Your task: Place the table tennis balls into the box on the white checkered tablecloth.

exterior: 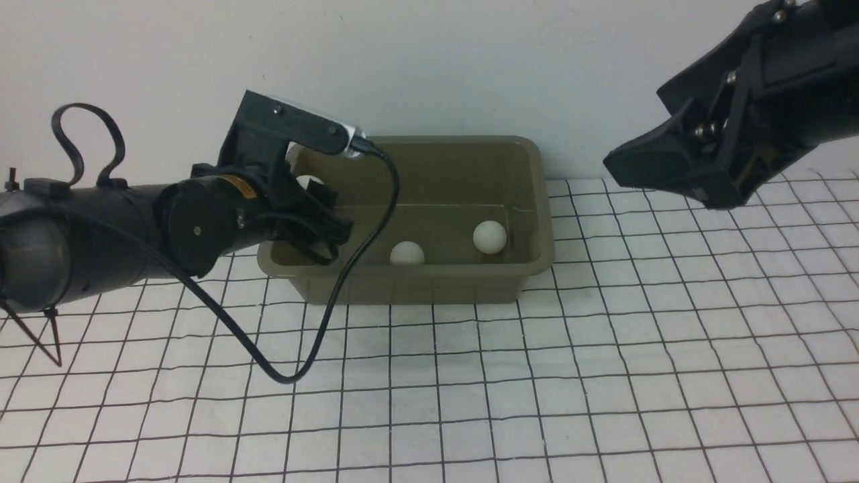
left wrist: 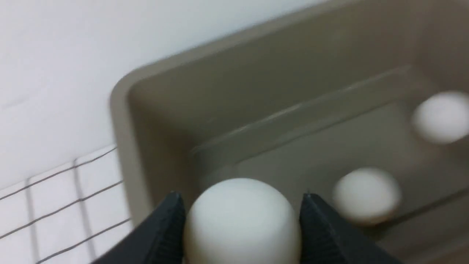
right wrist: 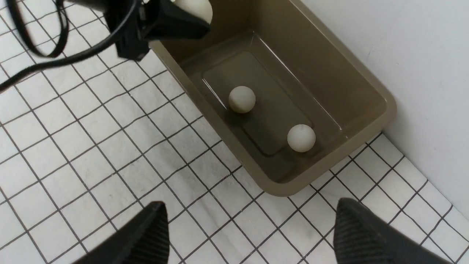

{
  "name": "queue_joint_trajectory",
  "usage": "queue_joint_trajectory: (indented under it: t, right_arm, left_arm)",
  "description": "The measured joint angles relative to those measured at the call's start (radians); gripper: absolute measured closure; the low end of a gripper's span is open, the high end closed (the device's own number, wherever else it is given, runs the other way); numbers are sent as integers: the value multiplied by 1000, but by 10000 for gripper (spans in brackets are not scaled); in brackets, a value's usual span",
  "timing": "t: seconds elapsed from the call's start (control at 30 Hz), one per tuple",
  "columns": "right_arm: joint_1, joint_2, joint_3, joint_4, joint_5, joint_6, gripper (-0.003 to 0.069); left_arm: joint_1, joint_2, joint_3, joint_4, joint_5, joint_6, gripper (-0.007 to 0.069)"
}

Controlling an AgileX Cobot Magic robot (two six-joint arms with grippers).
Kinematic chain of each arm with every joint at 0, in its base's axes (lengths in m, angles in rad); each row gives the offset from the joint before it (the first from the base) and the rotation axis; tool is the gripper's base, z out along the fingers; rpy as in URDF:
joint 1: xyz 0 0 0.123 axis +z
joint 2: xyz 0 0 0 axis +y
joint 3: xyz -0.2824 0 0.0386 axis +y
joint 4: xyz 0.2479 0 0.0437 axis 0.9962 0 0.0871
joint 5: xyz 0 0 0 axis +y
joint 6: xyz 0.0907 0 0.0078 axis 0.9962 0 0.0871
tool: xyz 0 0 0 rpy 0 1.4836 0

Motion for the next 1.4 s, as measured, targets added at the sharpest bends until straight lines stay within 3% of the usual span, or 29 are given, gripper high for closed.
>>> queue_joint_trajectory:
  t: [0.17, 0.3, 0.43, 0.63, 0.87, 1.13, 1.4]
  right_arm:
    - [0, -5, 0, -48, -65, -7, 113]
    - [-1, -41, 0, -74, -91, -10, 113]
    - [-1, -111, 0, -84, -91, -9, 113]
    - [-1, -269, 0, -136, -73, 51, 113]
    - [-1, -560, 90, -220, -27, 203, 113]
    - [-1, -743, 528, -362, -209, 461, 113]
    - [-2, -883, 852, -660, -355, 801, 132]
  left_arm:
    - [30, 85, -27, 171, -5, -13, 250]
    - [16, 93, -37, 223, -54, -99, 76]
    - [13, 93, -38, 226, -64, -146, 27]
    - [13, 81, -38, 226, -38, -169, 46]
    - [13, 21, -38, 226, -38, -217, 113]
    - [-2, -40, -38, 229, -38, -271, 157]
    - [-31, -75, -38, 231, 8, -276, 157]
